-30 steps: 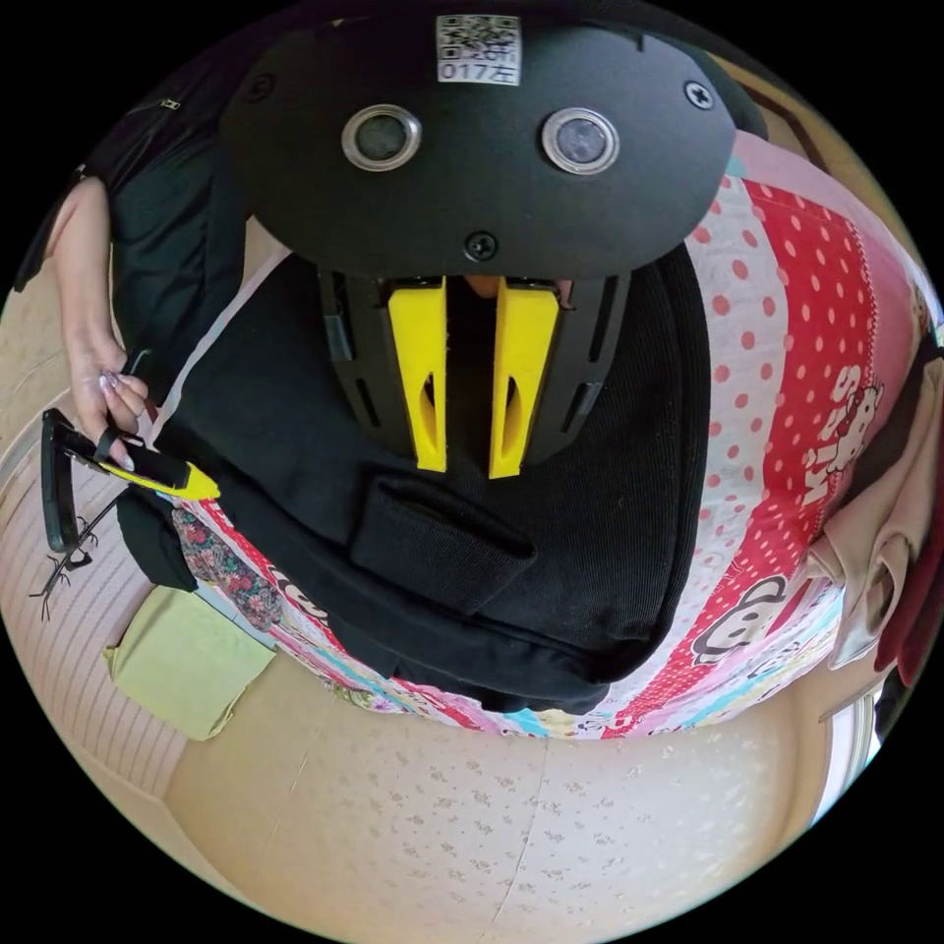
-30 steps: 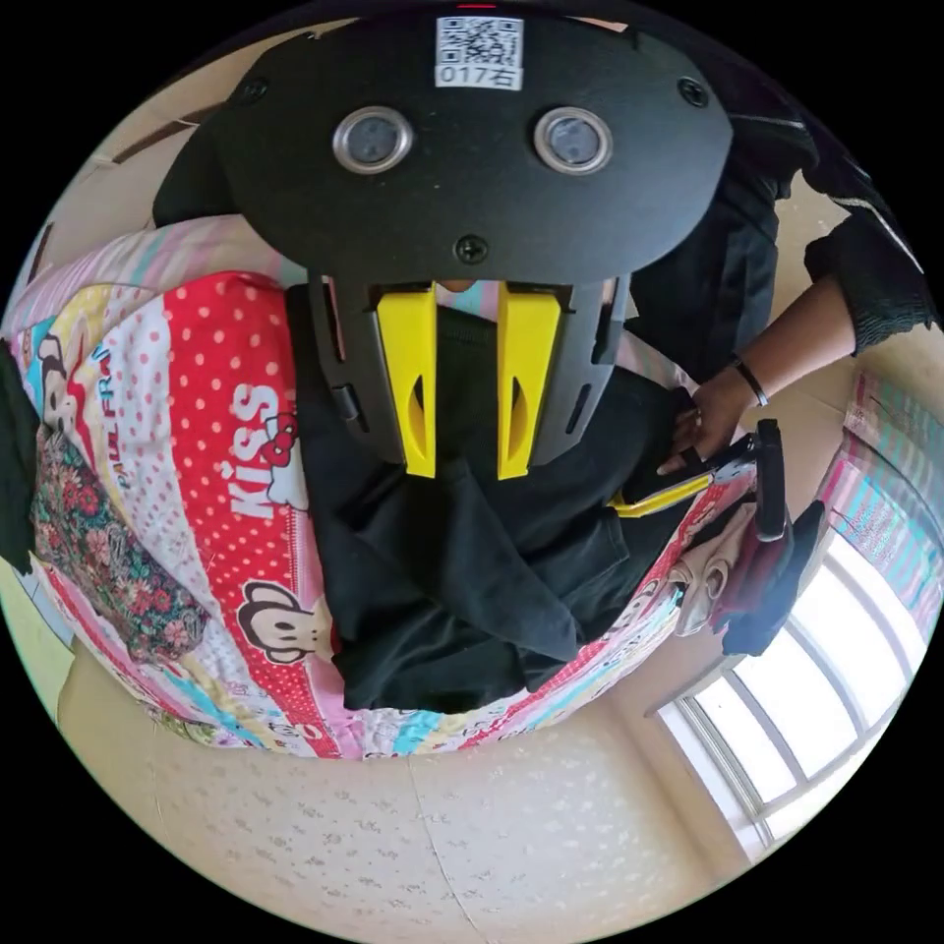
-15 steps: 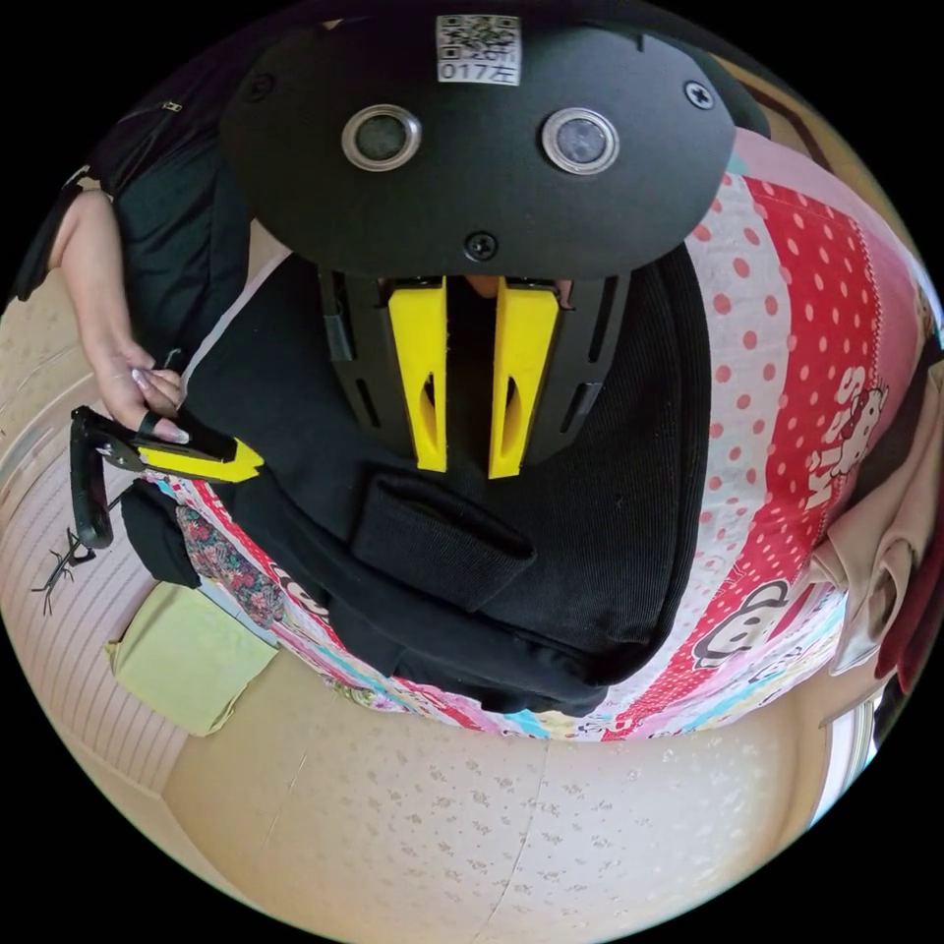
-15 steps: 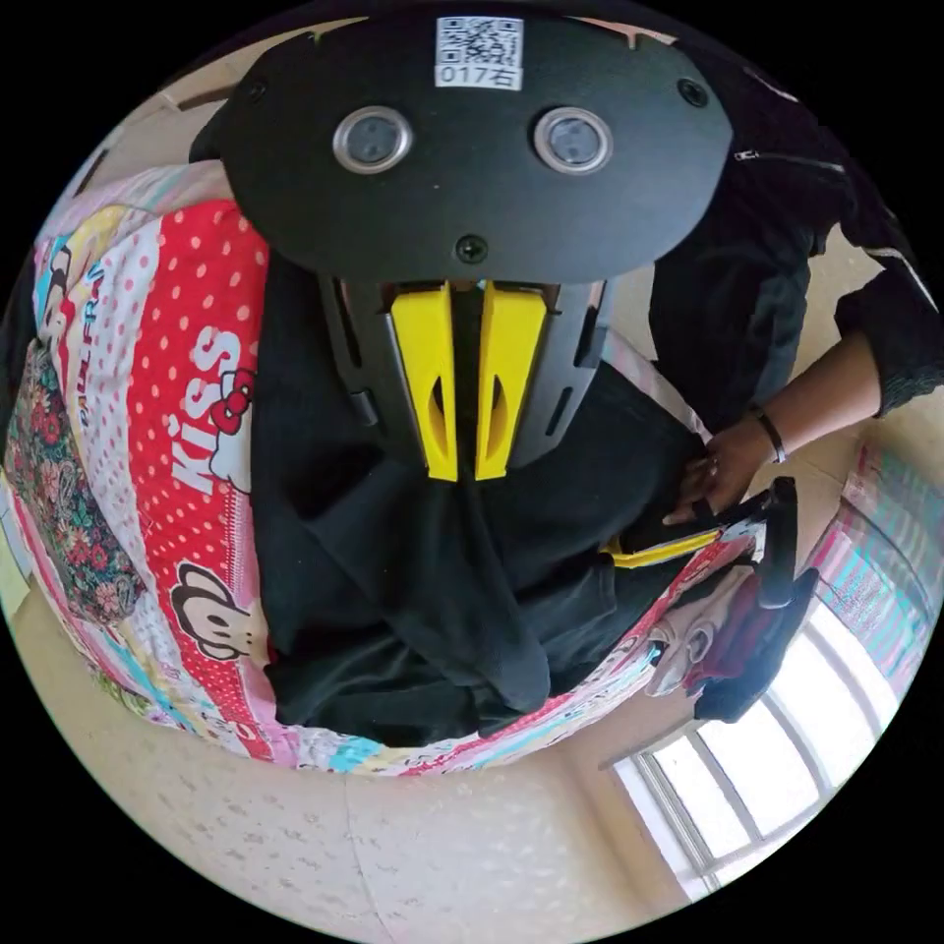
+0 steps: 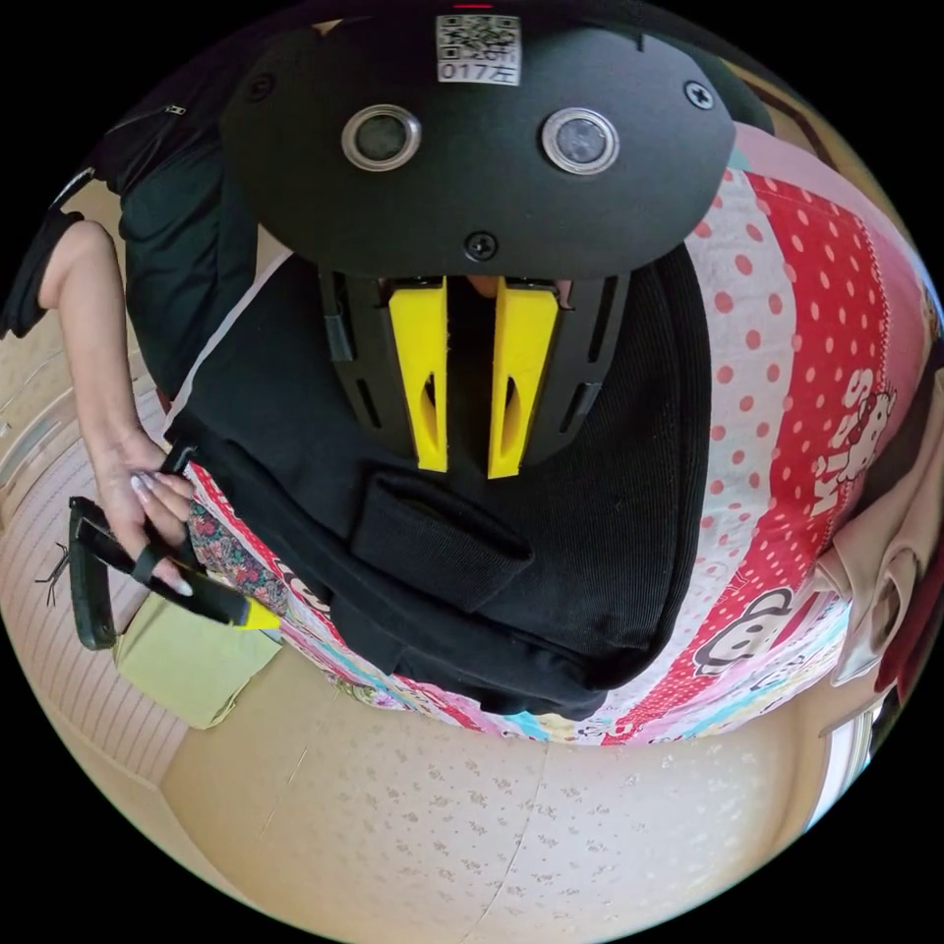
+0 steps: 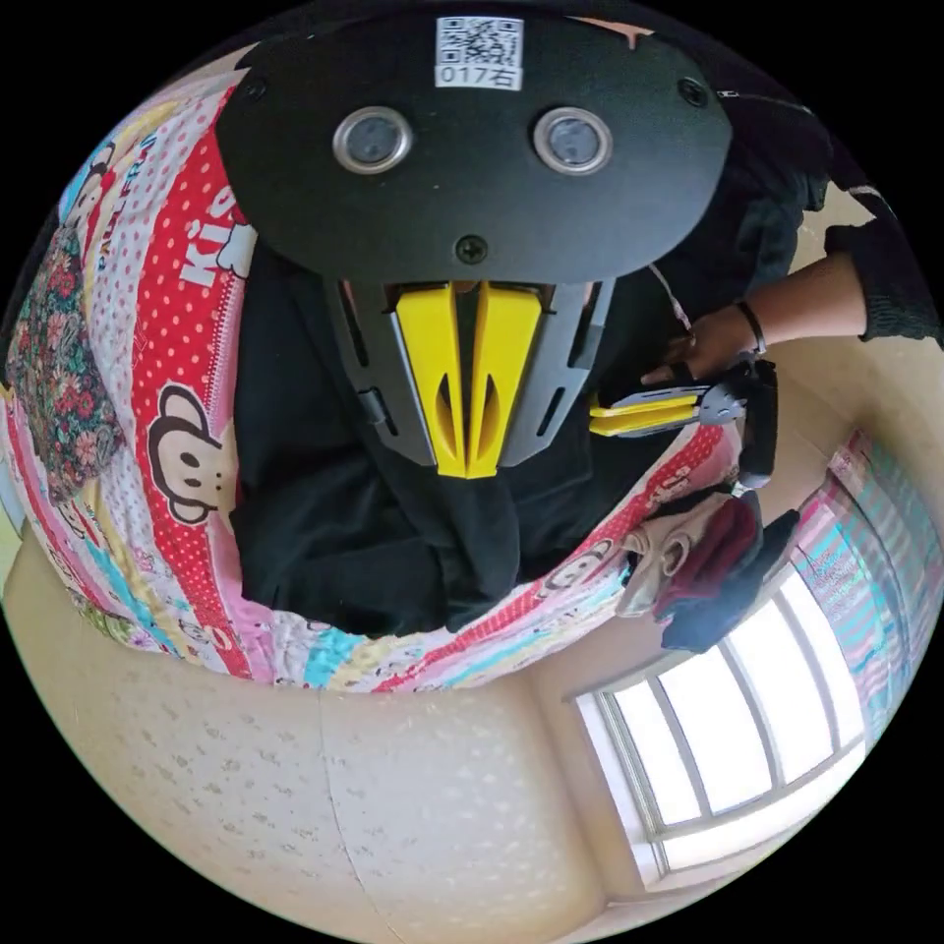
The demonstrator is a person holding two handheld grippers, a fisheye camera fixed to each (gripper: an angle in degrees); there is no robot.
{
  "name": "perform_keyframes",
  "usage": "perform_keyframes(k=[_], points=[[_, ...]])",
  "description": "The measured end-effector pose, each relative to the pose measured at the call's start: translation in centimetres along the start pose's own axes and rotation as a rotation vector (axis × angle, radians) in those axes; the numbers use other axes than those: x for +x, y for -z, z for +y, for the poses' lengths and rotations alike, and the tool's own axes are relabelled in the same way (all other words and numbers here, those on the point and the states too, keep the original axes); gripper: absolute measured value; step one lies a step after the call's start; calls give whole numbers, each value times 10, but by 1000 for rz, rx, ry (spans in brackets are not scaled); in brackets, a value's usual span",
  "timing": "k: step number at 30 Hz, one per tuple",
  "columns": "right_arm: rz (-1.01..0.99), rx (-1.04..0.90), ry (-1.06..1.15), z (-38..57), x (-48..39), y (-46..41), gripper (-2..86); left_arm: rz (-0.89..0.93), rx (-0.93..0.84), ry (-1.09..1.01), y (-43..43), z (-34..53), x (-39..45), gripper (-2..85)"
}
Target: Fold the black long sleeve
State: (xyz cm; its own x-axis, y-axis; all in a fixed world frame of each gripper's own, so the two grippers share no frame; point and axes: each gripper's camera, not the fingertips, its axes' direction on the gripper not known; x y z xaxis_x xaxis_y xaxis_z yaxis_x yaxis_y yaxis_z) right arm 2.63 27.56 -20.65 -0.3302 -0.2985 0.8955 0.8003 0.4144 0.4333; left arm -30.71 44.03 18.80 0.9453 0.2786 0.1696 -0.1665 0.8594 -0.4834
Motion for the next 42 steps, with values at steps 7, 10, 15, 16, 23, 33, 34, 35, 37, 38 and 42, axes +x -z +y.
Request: perform_keyframes(k=[7, 10, 15, 16, 23, 33, 34, 35, 37, 38, 42], points=[[85, -169, 187, -4, -69, 8, 4, -3, 1, 1, -4, 3, 0, 75], [64, 76, 267, -32, -107, 52, 6, 11, 0, 6, -6, 4, -3, 75], [-52, 289, 405, -113, -169, 58, 18, 21, 0, 11, -7, 5, -4, 74], [-25, 272, 418, -136, -180, 41, 27, 22, 0, 11, -8, 5, -4, 74], [350, 84, 426, -219, -217, -70, 72, 29, 3, 14, -10, 7, -3, 74], [370, 74, 378, -242, -235, -83, 19, 54, 2, 26, -15, 7, -4, 73], [303, 123, 364, -240, -238, -74, 15, 55, 2, 26, -16, 7, -4, 73], [218, 184, 360, -235, -240, -66, 13, 55, 3, 26, -16, 7, -3, 73], [156, 225, 372, -226, -239, -76, 11, 54, 3, 26, -17, 7, -2, 73], [137, 129, 372, -227, -234, -100, 12, 53, 3, 26, -17, 7, -2, 73], [80, 48, 402, -230, -230, -107, 24, 58, 3, 29, -18, 6, -1, 73]])
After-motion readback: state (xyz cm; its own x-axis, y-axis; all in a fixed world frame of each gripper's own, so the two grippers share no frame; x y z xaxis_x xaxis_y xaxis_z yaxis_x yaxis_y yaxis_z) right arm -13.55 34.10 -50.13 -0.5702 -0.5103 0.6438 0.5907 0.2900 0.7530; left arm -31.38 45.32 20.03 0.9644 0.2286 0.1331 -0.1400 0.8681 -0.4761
